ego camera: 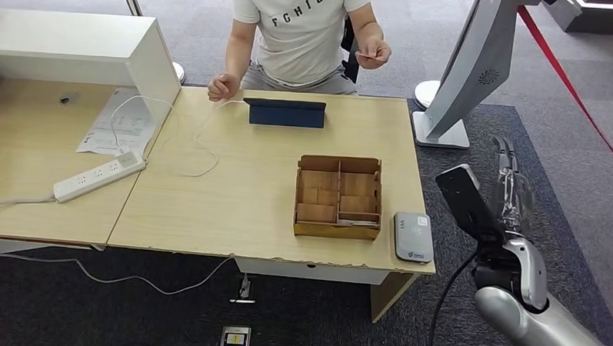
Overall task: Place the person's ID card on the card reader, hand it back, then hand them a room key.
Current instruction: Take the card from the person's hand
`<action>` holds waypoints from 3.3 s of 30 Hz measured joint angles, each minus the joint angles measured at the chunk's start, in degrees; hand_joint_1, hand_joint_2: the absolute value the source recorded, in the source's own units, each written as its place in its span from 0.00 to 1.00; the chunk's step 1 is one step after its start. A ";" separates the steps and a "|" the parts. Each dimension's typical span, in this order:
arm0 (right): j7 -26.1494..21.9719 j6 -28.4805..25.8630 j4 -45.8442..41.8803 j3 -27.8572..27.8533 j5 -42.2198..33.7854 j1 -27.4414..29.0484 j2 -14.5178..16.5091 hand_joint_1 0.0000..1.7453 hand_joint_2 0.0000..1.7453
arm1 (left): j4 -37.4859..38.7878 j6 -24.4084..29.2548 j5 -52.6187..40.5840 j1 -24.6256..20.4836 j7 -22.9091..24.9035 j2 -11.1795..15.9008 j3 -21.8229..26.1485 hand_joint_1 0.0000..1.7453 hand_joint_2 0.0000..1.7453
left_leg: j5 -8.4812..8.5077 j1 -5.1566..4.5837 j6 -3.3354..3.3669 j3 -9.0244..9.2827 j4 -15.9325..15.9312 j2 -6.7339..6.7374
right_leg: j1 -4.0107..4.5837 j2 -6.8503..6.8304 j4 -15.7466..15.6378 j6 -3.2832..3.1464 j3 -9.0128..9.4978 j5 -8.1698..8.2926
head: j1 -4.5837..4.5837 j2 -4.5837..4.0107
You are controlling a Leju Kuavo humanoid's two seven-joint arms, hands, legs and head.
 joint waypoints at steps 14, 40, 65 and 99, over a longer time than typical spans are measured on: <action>4.41 12.15 6.15 8.79 -2.79 -8.34 2.15 0.00 1.00 | -0.03 -2.03 1.96 0.16 0.00 0.44 -2.40 0.00 0.00 | 0.04 0.00 -0.02 -0.05 0.01 -0.03 | 0.00 -0.03 0.01 0.01 -0.06 0.02 | 0.00 0.00; 4.56 16.16 14.62 3.74 33.62 -9.04 6.04 0.00 1.00 | 0.74 0.70 3.01 0.26 0.00 0.91 -4.18 0.00 0.00 | 0.04 0.00 -0.02 -0.06 0.01 -0.03 | 0.00 -0.03 0.01 0.03 -0.07 0.04 | 0.00 0.00; 4.56 26.66 15.78 1.15 37.04 -8.70 12.92 0.00 1.00 | 0.80 -1.65 3.01 0.32 0.00 0.54 -4.17 0.00 0.00 | 0.04 0.01 -0.02 -0.06 0.02 0.02 | 0.00 -0.01 0.01 0.03 -0.10 0.04 | 0.01 0.00; 4.60 31.40 13.22 -0.09 37.52 -7.87 12.39 1.00 1.00 | 0.37 0.56 6.44 0.52 0.00 0.21 -5.39 0.00 0.00 | 0.04 0.01 -0.02 -0.05 0.02 0.01 | 0.00 -0.01 0.01 0.03 -0.11 0.05 | 0.00 0.00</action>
